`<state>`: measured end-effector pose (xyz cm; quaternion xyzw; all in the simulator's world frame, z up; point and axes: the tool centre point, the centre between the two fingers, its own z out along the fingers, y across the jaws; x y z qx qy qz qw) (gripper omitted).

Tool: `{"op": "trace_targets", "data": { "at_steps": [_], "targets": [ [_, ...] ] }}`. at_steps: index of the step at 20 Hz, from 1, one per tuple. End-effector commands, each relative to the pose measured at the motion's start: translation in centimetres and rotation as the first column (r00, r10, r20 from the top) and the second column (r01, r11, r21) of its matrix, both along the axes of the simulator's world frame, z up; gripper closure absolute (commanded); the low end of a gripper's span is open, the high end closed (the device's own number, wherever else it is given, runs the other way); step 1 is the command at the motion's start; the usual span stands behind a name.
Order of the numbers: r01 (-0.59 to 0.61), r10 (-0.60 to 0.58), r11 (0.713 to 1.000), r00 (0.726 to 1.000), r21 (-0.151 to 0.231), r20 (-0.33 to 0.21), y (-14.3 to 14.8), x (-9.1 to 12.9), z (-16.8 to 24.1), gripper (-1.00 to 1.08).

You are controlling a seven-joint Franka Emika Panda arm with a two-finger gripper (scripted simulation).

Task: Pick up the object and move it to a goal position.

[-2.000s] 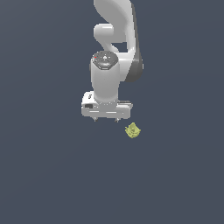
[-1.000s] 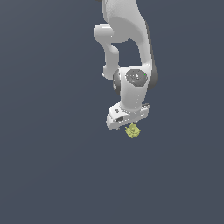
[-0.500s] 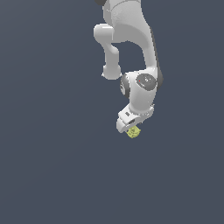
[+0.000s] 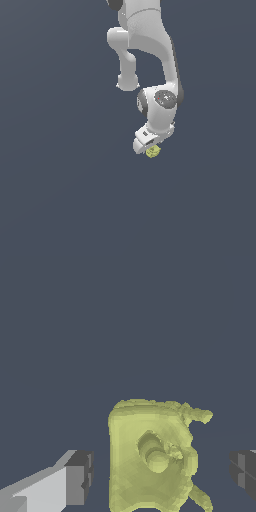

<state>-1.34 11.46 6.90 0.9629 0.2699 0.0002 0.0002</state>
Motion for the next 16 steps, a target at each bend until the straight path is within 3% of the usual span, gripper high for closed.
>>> {"op": "trace_targets", "data": {
  "at_steps": [1,8,9,16],
  "targets": [
    [-0.002,0.002,1.000,1.000,0.000,-0.001,0.0,-0.1,-1.4,-0.92],
    [-0.004,0.004,1.000,1.000,0.000,-0.001,0.1,0.0,-2.9,-0.92],
    [-0.004,0.004,1.000,1.000,0.000,-0.001,0.1,0.0,-2.9,1.08],
    [-0.004,0.004,1.000,1.000,0.000,-0.001,0.1,0.0,-2.9,1.08]
  ]
}}
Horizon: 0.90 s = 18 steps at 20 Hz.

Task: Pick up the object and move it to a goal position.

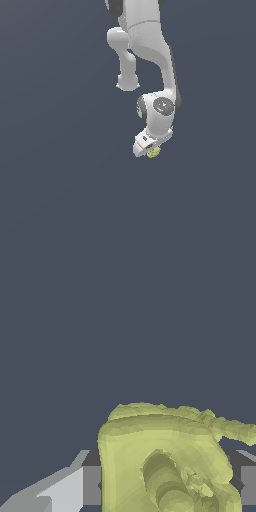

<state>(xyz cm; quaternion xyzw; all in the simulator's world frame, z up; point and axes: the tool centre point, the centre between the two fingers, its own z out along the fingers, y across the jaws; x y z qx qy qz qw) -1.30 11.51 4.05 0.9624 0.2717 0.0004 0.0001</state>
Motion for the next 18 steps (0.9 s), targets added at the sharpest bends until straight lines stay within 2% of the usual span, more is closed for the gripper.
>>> {"op": "trace_targets", "data": {
  "at_steps": [1,9,13,18],
  "targets": [
    [0.000,0.000,1.000,1.000,0.000,-0.001,0.0,0.0,-0.1,1.08],
    [0.000,0.000,1.000,1.000,0.000,0.000,-1.3,0.1,0.9,1.08],
    [0.000,0.000,1.000,1.000,0.000,0.000,-3.6,0.2,2.3,1.08],
    [-0.001,0.001,1.000,1.000,0.000,0.000,-7.9,0.4,5.2,1.08]
  ]
}}
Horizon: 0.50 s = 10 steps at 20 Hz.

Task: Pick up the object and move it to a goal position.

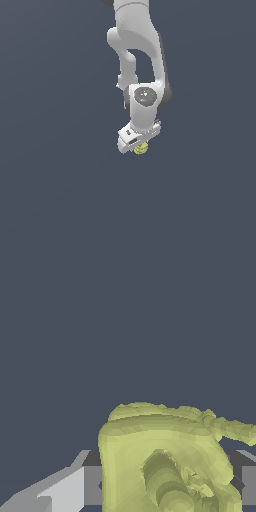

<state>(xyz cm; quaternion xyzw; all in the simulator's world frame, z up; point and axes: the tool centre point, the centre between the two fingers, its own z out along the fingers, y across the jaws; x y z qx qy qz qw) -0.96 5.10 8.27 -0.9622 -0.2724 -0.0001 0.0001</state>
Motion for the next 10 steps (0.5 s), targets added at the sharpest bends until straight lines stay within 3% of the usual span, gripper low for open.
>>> {"op": "trace_targets", "data": {
  "at_steps": [1,10],
  "targets": [
    [0.001,-0.001,1.000,1.000,0.000,0.001,-2.5,0.1,1.6,1.08],
    [0.000,0.000,1.000,1.000,0.002,0.000,-12.4,0.9,8.2,1.08]
  ]
}}
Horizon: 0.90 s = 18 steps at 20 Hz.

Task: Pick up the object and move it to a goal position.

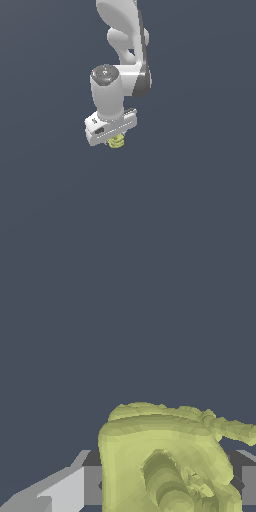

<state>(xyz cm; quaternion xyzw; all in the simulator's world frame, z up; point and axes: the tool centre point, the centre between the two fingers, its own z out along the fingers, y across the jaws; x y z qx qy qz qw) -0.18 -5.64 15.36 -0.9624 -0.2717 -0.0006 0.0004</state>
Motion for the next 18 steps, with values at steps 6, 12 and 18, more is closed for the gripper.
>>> {"op": "trace_targets", "data": {
  "at_steps": [6,12,18],
  "targets": [
    [-0.001,0.001,1.000,1.000,0.001,0.000,-7.7,0.7,5.1,1.08],
    [-0.001,0.001,1.000,1.000,0.000,-0.001,-11.6,1.2,7.7,1.08],
    [0.000,0.000,1.000,1.000,-0.001,-0.001,-13.0,1.5,8.6,1.08]
  ]
}}
